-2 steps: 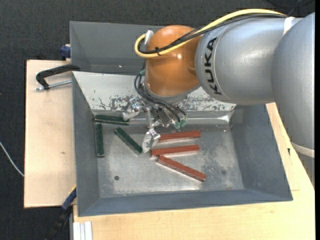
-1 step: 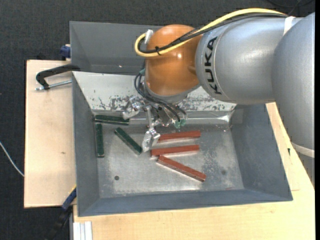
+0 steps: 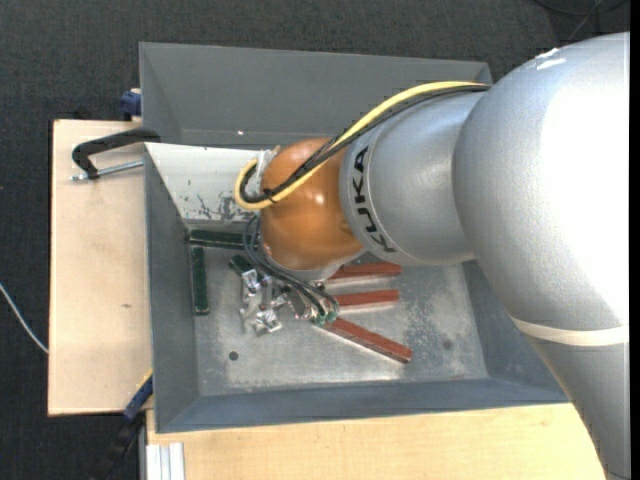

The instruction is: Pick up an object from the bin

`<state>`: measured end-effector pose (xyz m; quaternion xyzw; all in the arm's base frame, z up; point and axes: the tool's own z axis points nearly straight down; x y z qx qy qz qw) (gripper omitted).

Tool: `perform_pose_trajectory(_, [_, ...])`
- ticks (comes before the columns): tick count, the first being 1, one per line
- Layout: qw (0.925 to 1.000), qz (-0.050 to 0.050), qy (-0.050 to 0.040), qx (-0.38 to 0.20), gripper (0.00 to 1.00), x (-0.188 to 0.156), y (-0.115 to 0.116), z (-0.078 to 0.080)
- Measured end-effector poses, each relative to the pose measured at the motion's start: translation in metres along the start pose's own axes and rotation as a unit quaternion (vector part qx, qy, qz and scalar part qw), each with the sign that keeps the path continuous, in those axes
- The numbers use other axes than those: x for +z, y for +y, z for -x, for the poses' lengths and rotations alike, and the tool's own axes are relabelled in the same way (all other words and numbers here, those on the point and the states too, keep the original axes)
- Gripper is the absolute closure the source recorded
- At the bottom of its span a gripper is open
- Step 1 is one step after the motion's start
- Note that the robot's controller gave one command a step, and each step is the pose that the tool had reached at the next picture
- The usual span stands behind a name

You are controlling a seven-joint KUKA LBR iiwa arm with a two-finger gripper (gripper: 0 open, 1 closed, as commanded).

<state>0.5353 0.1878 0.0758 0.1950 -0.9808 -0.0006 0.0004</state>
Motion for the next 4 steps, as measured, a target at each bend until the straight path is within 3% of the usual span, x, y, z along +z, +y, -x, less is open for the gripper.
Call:
perform_pose_trajectory(1, [1.0,0.0,-0.0003,0.0,1.0,0.0,0.0,0.0])
perform_pose_trajectory(2, [0.9994,-0.001,-0.0009,0.034,0.0,-0.051,-0.039,-0.05])
perform_pose_trajectory(3, [0.9994,0.0,-0.0006,0.034,0.0,-0.051,-0.039,-0.05])
perform_pose_trajectory(4, [0.999,0.0,-0.005,0.045,0.0,-0.015,-0.05,0.008])
